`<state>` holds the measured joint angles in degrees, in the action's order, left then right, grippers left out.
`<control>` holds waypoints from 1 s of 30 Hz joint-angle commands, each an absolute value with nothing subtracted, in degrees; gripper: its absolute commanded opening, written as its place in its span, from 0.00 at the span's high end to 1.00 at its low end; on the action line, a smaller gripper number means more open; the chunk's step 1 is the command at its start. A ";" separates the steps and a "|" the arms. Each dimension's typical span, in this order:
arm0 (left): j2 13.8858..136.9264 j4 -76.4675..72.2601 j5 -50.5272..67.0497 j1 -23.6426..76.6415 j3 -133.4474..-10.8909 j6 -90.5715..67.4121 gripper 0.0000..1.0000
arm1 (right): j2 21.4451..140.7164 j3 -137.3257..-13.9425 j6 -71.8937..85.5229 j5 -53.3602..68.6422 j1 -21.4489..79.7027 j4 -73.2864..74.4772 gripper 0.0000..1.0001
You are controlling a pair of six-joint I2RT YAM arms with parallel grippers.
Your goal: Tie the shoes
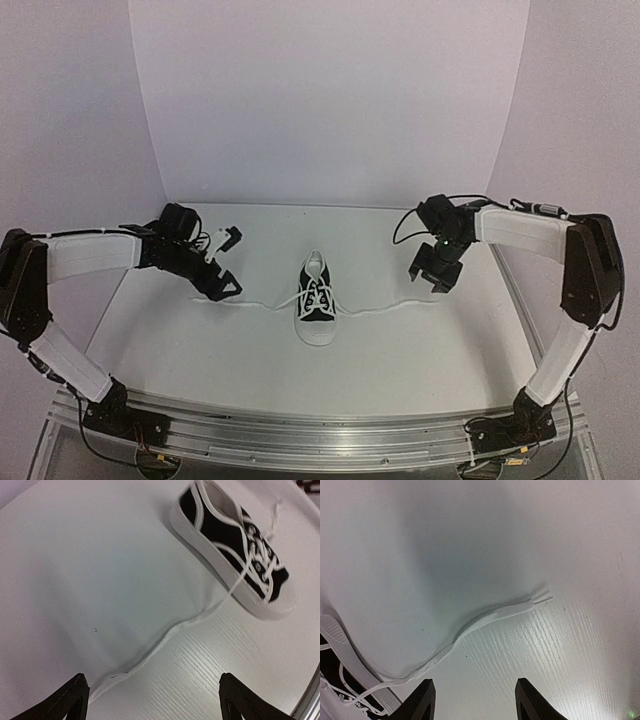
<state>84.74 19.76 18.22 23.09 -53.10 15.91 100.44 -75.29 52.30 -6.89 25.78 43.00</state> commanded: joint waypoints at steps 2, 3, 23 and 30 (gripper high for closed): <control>93.98 27.53 15.58 28.27 -61.26 36.52 0.07 | 106.07 -80.28 57.42 -9.27 27.52 48.85 0.38; 96.49 27.74 15.95 28.80 -62.94 37.85 0.06 | 107.58 -80.66 57.93 -8.81 27.52 48.81 0.38; 111.41 15.01 15.57 34.59 -66.48 46.50 0.20 | 121.47 -83.82 60.26 -10.00 27.69 44.96 0.47; 112.77 16.70 16.58 34.84 -67.01 49.84 0.59 | 121.06 -82.06 59.86 -10.08 27.69 42.86 0.71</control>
